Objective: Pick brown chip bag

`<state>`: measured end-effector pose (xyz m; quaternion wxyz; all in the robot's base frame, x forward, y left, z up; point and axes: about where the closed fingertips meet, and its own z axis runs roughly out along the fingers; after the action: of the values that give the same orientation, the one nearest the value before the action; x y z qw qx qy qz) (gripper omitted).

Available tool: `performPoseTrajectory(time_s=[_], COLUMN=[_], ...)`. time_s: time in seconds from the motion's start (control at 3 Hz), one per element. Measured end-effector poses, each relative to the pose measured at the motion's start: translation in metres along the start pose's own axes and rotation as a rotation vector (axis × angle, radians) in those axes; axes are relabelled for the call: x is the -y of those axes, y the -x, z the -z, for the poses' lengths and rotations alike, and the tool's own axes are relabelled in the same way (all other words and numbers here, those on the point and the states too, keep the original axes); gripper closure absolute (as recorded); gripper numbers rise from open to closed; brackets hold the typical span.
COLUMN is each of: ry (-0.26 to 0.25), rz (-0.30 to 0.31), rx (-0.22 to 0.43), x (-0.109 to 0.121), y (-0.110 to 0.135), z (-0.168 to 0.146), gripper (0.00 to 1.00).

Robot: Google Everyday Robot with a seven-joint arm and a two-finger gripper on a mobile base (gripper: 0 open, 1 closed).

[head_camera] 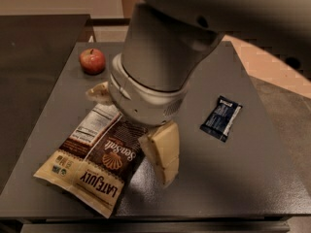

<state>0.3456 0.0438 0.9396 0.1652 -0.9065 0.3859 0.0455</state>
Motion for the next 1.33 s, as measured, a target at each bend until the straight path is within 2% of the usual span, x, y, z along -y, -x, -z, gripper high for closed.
performPoseTrajectory(time_s=[0.33, 0.67, 1.0, 1.33], ry=[0.02, 0.019, 0.008, 0.01], rz=[0.091, 0.157, 0.215, 0.232], rx=[0.003, -0.019, -0.055, -0.106], x=[0.009, 0.024, 0.043, 0.065], y=[0.022, 0.027, 0.025, 0.008], z=[-0.024, -0.047, -0.068, -0.084], gripper=[0.0, 0.0, 0.0, 0.0])
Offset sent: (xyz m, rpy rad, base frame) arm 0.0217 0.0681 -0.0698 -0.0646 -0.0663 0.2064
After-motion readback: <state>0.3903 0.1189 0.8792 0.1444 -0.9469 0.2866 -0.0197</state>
